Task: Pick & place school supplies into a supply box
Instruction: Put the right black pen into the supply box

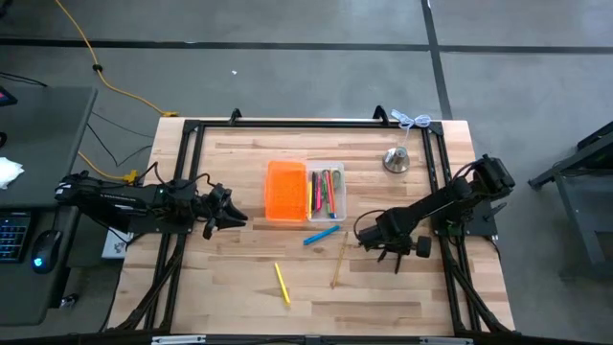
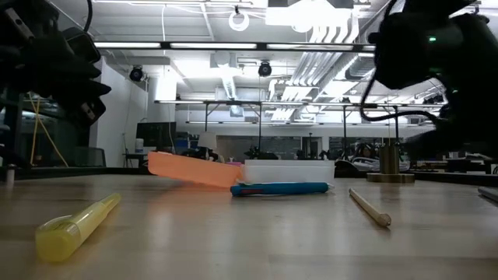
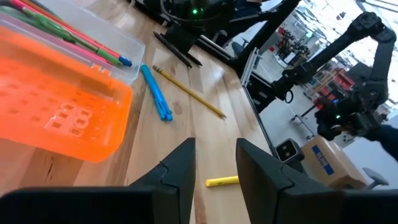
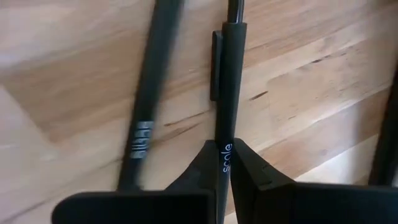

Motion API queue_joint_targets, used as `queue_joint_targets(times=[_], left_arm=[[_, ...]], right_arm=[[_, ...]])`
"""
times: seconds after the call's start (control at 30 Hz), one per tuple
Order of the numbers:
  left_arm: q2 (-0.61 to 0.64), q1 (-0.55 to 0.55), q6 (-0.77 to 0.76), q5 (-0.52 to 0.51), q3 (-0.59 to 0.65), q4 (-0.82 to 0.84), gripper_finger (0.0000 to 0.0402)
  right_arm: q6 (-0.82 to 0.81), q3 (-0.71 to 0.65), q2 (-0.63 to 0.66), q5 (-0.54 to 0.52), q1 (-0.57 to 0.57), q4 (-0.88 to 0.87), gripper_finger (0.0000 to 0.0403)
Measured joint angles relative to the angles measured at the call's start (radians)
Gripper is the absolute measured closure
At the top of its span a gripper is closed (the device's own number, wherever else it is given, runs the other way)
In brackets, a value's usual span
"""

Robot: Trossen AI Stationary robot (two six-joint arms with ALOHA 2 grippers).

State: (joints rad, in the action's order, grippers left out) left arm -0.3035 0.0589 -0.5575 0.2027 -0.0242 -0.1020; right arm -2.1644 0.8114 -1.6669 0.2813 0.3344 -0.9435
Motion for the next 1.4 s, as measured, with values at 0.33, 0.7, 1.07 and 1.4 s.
queue_joint_targets(times=[0.33,0.7,1.07,1.4], left_arm=[[0.000,0.000,0.065,-0.003,-0.002,-0.002,0.0257],[0.000,0.000,0.092,0.013,-0.002,-0.001,0.0257],[0.000,0.000,0.100,0.026,-0.002,0.000,0.0257],[0.000,0.000,0.103,0.058,-0.002,0.000,0.0257]], right_arm=[[0.009,0.091,0.001,0.016,0.010,-0.128,0.0401],[0.026,0.277,0.003,-0.021,0.022,-0.337,0.0402],[0.072,0.514,0.005,-0.149,0.049,-0.486,0.0403],[0.172,0.600,0.006,-0.339,0.015,-0.437,0.0403]])
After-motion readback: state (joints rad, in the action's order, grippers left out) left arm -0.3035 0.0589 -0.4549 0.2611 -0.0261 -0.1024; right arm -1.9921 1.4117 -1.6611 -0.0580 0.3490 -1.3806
